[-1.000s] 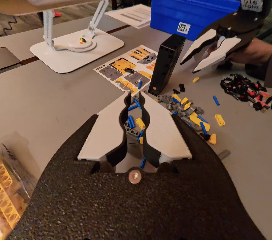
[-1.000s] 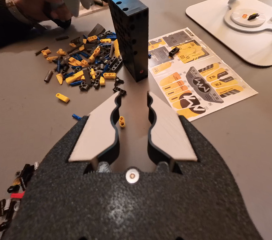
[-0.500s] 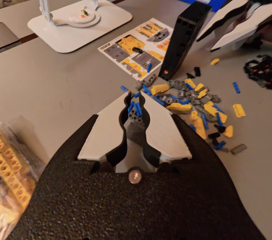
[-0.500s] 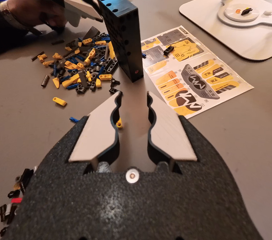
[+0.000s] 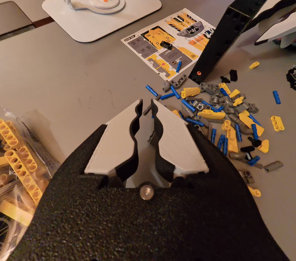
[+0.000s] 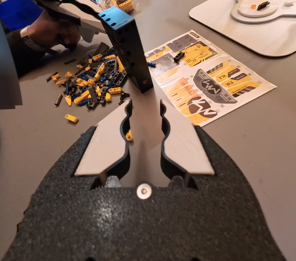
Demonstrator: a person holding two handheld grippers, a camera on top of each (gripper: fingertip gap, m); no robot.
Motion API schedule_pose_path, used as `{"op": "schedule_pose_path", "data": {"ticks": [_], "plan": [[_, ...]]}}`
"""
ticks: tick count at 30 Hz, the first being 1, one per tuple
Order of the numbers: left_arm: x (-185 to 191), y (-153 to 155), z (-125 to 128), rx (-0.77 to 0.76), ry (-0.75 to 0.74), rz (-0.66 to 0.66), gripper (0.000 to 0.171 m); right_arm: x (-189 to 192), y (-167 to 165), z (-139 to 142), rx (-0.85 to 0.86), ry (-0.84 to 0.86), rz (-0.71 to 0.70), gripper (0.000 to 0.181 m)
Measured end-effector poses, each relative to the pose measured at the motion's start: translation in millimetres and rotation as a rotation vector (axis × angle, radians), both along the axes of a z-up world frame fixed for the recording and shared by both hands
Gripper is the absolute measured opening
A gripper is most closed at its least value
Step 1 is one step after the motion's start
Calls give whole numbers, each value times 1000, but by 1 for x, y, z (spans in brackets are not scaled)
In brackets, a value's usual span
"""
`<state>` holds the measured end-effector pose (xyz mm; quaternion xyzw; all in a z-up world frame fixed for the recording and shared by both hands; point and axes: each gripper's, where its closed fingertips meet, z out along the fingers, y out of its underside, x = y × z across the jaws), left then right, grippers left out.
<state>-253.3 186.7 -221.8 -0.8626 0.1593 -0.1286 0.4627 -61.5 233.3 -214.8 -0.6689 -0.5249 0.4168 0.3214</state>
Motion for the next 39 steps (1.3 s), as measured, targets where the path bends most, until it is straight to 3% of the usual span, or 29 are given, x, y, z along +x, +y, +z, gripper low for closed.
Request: {"op": "schedule_pose_path", "data": {"ticks": [11, 39], "plan": [[-13, 3, 10, -20, -230, 38, 9, 2, 5, 3, -12, 22, -29, 34], [-3, 1, 5, -23, -132, -2, 9, 2, 10, -2, 63, -28, -79, 36]]}}
